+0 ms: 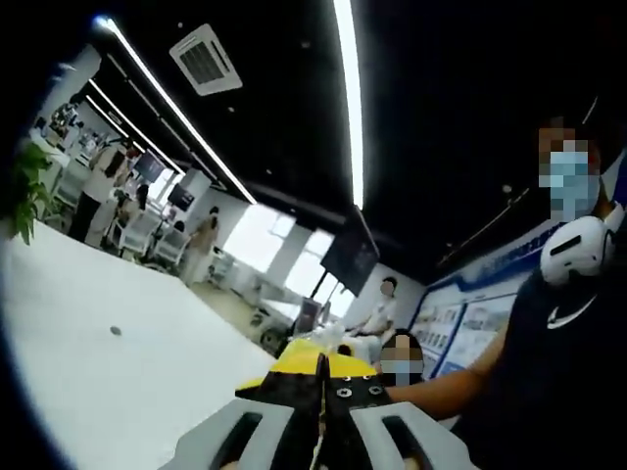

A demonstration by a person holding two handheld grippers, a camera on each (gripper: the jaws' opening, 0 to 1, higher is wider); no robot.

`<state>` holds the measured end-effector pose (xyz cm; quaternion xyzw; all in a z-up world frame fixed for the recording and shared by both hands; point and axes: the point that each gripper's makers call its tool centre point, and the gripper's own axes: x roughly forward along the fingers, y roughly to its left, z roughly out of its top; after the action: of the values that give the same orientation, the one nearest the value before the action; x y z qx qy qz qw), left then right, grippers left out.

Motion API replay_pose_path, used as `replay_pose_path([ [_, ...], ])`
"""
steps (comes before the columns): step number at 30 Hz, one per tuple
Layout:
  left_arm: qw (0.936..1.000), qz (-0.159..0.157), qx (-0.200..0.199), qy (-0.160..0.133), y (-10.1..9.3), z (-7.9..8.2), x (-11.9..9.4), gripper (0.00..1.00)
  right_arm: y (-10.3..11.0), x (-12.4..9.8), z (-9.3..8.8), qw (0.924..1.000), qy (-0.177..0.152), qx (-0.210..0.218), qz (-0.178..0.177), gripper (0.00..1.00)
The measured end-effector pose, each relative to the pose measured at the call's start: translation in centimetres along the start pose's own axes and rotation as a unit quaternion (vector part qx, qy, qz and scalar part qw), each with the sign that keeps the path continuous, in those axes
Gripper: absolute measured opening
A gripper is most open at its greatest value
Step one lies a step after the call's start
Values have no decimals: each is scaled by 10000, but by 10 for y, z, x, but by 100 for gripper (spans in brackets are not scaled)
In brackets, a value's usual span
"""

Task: Compare the silicone blocks by pressing each to a similar depth, holding the contact briefly, and releasing to observe deformation and rebound differences across the visible hardness samples.

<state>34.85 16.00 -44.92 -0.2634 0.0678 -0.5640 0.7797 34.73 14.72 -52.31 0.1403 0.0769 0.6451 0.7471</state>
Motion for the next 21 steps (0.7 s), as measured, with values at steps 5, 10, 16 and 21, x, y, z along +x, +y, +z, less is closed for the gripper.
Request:
replay_pose_path([
  [5,10000,-10,-14,-21,0,1,0,0,0,0,2,9997,-129,199,9,45],
  [10,10000,-70,-59,20,-2,-1,0,0,3,-1,8,9992,-288,285,32,39],
  [16,9999,-143,-96,5,-4,0,0,0,4,-1,10,9992,-256,314,1,33],
  [21,9998,-191,-56,-6,-7,1,4,0,6,-3,10,9991,-267,336,20,29],
])
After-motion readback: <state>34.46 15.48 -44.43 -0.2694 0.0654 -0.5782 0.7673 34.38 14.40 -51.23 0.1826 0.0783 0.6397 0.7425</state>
